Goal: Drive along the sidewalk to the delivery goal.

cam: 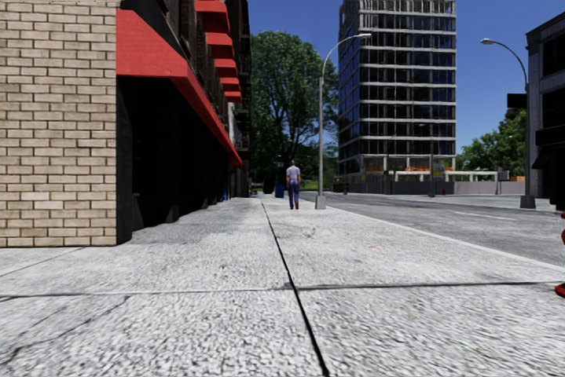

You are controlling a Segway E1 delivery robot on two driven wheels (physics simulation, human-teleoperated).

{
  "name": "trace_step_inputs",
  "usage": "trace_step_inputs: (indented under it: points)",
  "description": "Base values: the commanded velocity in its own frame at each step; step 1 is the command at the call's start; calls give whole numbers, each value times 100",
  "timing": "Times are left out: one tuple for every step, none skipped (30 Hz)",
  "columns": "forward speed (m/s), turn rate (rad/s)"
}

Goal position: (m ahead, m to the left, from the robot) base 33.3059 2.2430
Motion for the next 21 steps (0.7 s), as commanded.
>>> trace_step_inputs:
  points:
    - [200, 19]
    - [200, 19]
    - [200, 19]
    - [200, 19]
    - [200, 19]
    - [200, 20]
    - [200, 20]
    - [200, 20]
    - [200, 20]
    - [200, 20]
    - [200, 20]
    - [200, 21]
    - [200, 22]
    - [200, 22]
    - [200, 23]
    - [200, 23]
    - [200, 28]
    - [200, 28]
    - [200, 30]
    - [200, 29]
    - [200, 26]
